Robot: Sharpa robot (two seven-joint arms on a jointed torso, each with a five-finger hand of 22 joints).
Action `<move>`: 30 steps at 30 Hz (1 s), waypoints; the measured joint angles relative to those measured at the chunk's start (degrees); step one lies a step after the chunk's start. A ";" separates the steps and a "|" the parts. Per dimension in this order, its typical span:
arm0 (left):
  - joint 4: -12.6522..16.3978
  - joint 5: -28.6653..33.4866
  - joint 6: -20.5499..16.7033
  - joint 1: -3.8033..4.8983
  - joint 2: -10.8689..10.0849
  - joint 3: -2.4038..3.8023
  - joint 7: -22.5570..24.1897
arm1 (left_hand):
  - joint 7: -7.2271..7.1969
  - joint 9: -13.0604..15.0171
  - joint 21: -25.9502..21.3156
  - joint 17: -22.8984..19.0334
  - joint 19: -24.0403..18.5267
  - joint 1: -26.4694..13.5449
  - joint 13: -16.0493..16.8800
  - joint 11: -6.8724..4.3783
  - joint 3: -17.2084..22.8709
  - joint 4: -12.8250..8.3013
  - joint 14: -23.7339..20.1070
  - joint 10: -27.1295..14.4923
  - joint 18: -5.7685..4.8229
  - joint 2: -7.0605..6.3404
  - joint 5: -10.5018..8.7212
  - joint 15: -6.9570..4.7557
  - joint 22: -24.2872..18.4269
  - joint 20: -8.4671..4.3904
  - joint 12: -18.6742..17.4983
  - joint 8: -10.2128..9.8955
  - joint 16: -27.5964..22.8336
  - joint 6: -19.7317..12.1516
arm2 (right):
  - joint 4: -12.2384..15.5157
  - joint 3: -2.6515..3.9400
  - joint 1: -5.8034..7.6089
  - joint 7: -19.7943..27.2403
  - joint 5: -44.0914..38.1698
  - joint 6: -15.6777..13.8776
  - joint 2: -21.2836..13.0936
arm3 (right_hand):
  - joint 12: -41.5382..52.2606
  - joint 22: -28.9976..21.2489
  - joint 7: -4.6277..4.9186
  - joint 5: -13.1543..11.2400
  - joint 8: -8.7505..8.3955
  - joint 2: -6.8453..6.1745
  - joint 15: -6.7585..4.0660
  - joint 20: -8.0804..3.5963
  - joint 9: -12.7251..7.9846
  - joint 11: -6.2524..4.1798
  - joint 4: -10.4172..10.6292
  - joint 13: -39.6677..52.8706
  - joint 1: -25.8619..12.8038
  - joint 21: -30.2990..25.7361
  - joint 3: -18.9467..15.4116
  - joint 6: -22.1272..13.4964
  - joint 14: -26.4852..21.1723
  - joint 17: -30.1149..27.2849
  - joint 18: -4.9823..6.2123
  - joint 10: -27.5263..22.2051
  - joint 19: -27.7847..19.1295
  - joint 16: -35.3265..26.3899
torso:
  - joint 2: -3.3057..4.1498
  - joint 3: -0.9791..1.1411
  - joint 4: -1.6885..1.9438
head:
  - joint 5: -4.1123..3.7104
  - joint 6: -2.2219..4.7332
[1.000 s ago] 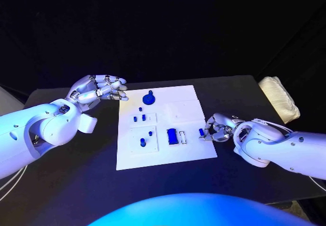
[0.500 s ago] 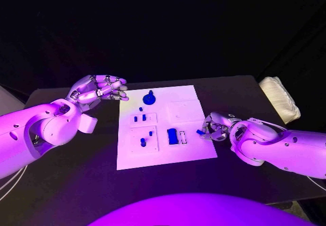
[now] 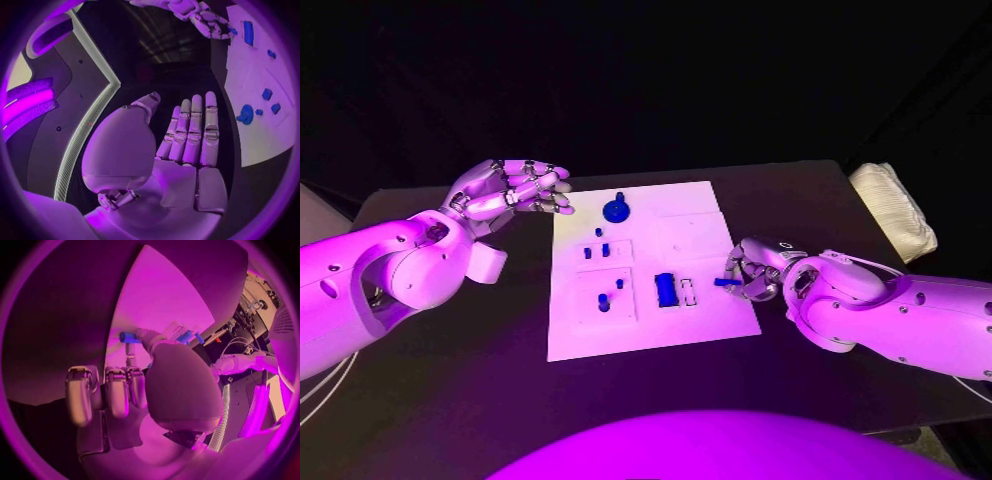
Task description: Assemble the parts on the task board
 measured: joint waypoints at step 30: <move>0.00 0.01 0.27 0.00 0.13 0.00 -0.02 | 0.00 -0.05 0.00 0.13 0.00 0.61 -0.01 0.00 0.00 0.00 0.00 0.00 0.00 0.15 0.00 0.00 -0.06 0.00 0.00 0.00 0.00 0.00 | 5.72 -0.33 1.36 0.29 10.16 -4.12 0.12 | 1.99 0.03 -1.06 1.31 3.04 -0.15 -0.90 -0.81 1.30 -1.02 -0.66 0.00 -13.01 2.99 4.40 0.44 0.07 0.04 0.00 0.04 0.00 0.23 | 0.02 -0.07 0.03 | 0.34 0.00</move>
